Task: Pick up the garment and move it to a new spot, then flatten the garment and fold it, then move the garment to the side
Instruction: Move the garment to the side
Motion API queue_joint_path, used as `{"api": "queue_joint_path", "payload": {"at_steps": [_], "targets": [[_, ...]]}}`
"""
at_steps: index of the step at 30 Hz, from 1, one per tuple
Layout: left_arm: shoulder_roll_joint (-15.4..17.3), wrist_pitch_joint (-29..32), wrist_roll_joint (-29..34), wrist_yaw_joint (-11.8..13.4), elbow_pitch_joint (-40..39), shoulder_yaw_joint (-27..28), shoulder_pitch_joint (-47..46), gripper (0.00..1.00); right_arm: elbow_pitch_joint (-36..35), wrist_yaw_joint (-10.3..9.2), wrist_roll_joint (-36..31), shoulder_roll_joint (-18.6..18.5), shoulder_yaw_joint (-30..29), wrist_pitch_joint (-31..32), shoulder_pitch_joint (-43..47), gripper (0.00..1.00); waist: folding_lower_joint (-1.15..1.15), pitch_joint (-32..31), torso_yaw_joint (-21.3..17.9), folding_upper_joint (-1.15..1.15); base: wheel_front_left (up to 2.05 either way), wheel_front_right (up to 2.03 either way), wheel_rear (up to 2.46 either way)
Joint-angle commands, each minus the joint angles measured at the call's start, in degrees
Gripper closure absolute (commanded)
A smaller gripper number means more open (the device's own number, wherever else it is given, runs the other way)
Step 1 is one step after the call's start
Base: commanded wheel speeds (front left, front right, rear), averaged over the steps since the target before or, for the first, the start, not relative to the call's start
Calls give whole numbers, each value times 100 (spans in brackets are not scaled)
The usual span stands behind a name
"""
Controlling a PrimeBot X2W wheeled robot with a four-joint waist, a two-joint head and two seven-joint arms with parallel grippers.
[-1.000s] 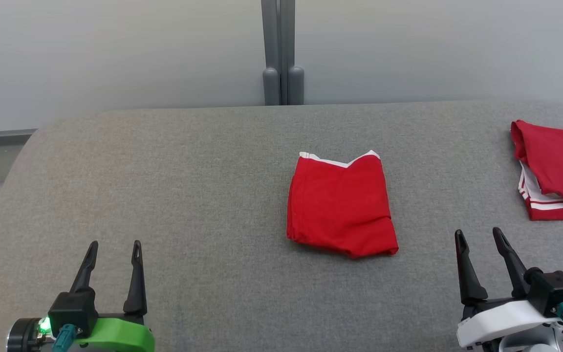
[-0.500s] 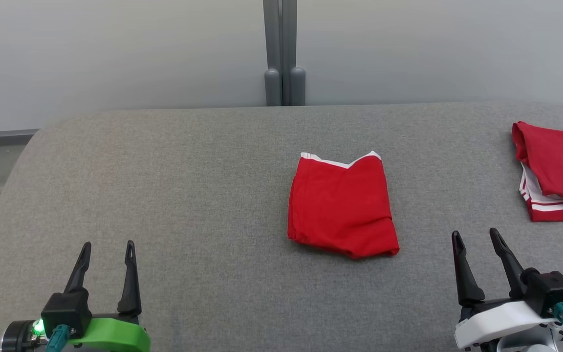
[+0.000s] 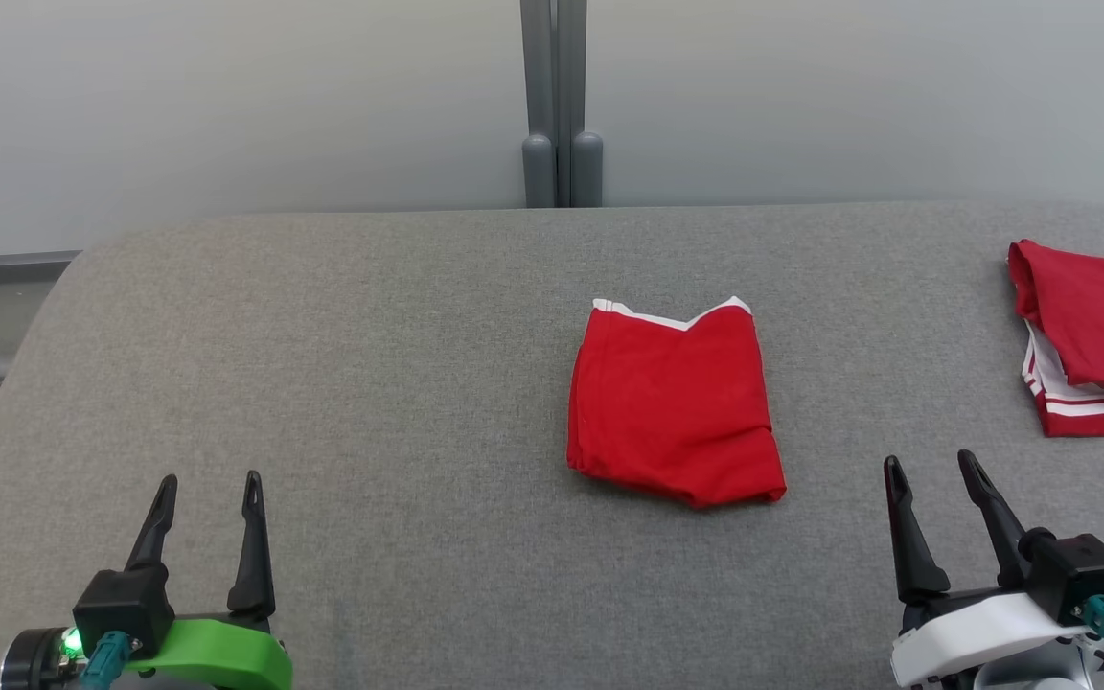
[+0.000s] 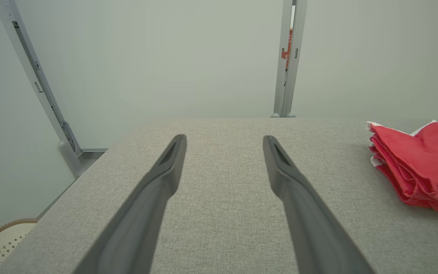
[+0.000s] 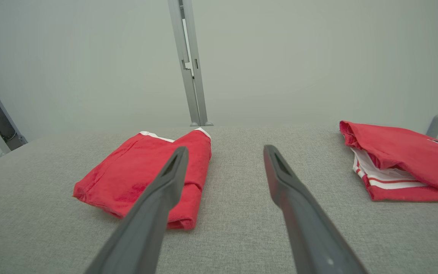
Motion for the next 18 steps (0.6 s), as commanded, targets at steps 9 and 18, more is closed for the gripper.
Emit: {"api": "queue_joint_path", "payload": {"at_steps": [9,18], "targets": [[87,-2,-71,60,-24,-1,104,0,73,-6,7,-49,56,-16,-99,0,0,41,1,0,0,0,0],[66,-37,-84,80,16,-126,-102,0,676,-6,42,-335,447,162,-1050,0,0,254,173,0,0,0,0]]}}
